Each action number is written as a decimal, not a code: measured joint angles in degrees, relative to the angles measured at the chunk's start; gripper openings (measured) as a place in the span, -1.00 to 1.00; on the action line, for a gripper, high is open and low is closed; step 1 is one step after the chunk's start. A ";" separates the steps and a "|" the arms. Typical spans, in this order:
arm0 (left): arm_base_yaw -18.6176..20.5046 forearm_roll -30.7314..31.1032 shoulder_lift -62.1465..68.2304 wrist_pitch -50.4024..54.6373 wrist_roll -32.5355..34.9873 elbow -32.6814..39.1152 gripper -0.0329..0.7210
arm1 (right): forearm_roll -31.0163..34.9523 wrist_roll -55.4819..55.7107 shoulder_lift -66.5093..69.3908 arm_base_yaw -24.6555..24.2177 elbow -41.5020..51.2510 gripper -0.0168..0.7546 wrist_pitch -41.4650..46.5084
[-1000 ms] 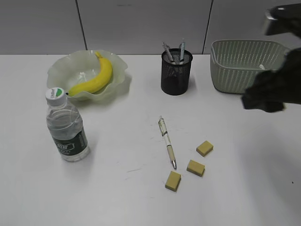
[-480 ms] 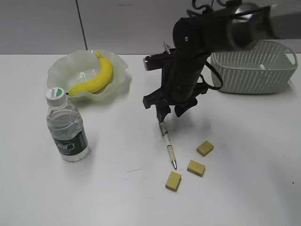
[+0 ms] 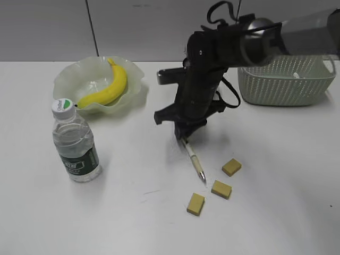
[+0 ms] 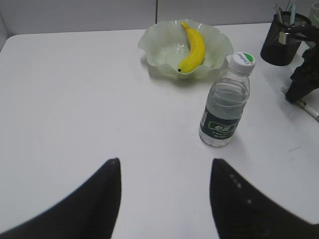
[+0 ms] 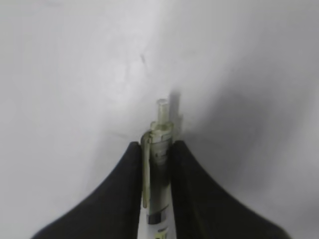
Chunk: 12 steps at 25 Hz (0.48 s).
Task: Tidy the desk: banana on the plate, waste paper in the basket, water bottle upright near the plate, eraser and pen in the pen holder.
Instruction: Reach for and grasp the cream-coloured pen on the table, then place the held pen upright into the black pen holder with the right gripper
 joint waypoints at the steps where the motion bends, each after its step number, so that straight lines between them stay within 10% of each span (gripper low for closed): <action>1: 0.00 0.00 0.00 0.00 0.00 0.00 0.21 | 0.00 0.00 -1.46 0.00 0.26 -0.59 -1.13; 5: 0.00 0.00 0.00 0.00 0.00 0.00 0.21 | -2.58 0.07 -15.02 0.00 4.57 -0.59 -18.73; 12: 0.00 0.00 0.00 0.00 0.00 0.00 0.21 | -10.60 -3.68 -27.76 -7.35 25.88 -0.59 -79.55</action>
